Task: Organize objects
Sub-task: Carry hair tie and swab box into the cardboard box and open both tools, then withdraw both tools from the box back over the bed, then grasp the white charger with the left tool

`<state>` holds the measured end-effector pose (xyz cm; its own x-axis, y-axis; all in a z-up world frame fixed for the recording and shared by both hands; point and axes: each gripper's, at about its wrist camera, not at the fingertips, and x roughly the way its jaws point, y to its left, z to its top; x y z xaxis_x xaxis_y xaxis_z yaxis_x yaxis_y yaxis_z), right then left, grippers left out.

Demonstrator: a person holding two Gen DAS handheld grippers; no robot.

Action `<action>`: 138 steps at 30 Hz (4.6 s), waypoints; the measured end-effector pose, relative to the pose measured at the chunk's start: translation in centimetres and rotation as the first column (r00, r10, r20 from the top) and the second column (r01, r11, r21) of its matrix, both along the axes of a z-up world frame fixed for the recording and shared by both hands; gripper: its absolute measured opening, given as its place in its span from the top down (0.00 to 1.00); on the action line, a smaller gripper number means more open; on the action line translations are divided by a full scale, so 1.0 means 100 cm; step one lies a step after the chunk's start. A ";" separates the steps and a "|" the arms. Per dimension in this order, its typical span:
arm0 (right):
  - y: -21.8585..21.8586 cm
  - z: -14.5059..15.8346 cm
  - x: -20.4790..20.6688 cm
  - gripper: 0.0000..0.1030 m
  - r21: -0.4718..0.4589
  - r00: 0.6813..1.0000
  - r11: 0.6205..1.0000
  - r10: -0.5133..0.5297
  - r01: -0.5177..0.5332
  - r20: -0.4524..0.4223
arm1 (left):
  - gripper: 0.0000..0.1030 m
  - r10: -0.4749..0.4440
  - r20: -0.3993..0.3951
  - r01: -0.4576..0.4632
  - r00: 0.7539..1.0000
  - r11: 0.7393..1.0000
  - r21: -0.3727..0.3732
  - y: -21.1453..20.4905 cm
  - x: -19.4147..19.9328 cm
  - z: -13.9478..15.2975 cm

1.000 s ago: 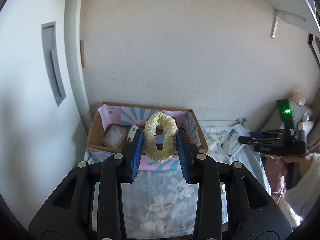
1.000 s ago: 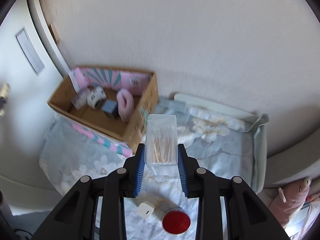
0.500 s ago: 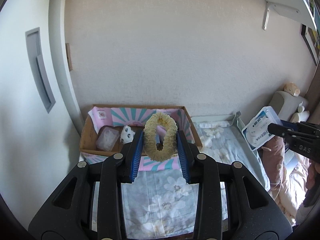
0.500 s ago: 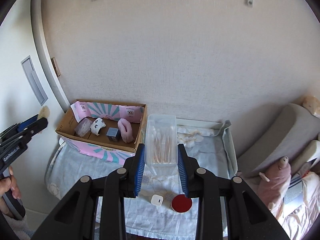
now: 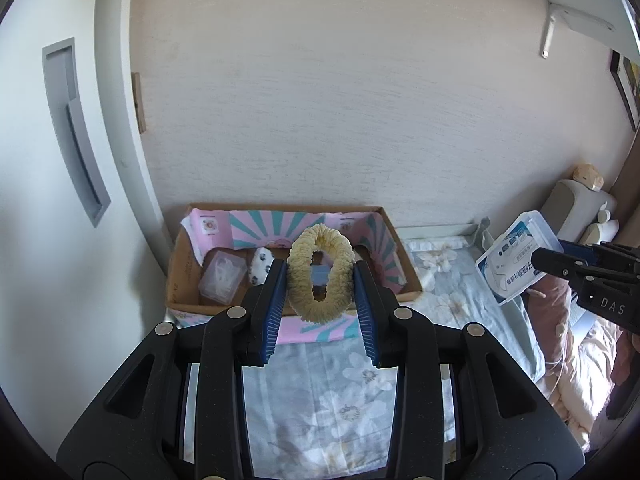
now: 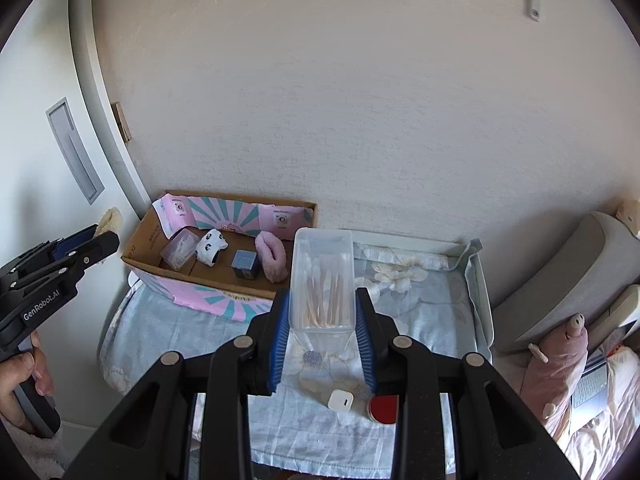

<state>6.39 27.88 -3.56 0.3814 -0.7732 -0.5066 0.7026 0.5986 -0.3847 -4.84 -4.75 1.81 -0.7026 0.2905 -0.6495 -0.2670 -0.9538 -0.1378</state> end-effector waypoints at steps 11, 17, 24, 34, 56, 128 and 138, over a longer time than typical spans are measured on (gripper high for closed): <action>-0.024 0.017 0.071 0.72 -0.010 0.998 0.998 0.059 -0.059 -0.015 | 0.70 0.010 0.053 -0.008 0.999 0.999 -0.045 -0.037 -0.074 -0.004; -0.059 0.016 0.112 0.72 0.012 0.996 0.998 0.066 -0.066 -0.053 | 0.70 -0.016 0.130 0.024 0.991 0.998 -0.058 -0.041 -0.126 -0.025; -0.104 -0.012 0.145 0.72 0.100 0.992 0.994 0.064 -0.053 -0.106 | 0.70 -0.051 0.241 0.068 0.969 0.996 -0.061 -0.030 -0.168 -0.068; -0.152 -0.066 0.161 0.72 0.189 0.969 0.982 0.026 0.022 -0.244 | 0.70 -0.084 0.376 0.132 0.923 0.986 -0.103 -0.008 -0.194 -0.132; -0.155 -0.070 0.171 0.20 0.354 0.985 0.935 0.075 -0.014 -0.157 | 0.00 -0.107 0.339 0.152 0.934 0.983 -0.107 0.003 -0.178 -0.125; -0.066 -0.001 -0.126 0.19 0.054 0.954 0.955 0.286 -0.292 0.087 | 0.13 -0.349 0.146 0.364 0.926 0.927 -0.088 0.202 0.074 -0.206; -0.092 -0.017 -0.134 0.19 0.095 0.962 0.958 0.272 -0.270 -0.002 | 0.50 -0.262 0.175 0.274 0.949 0.960 -0.050 0.217 0.064 -0.236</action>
<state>-7.04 18.69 -5.28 0.5621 -0.5910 -0.5786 0.5035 0.7995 -0.3275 1.51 16.91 -21.77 -0.4867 0.4010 -0.7761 -0.4938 -0.8592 -0.1343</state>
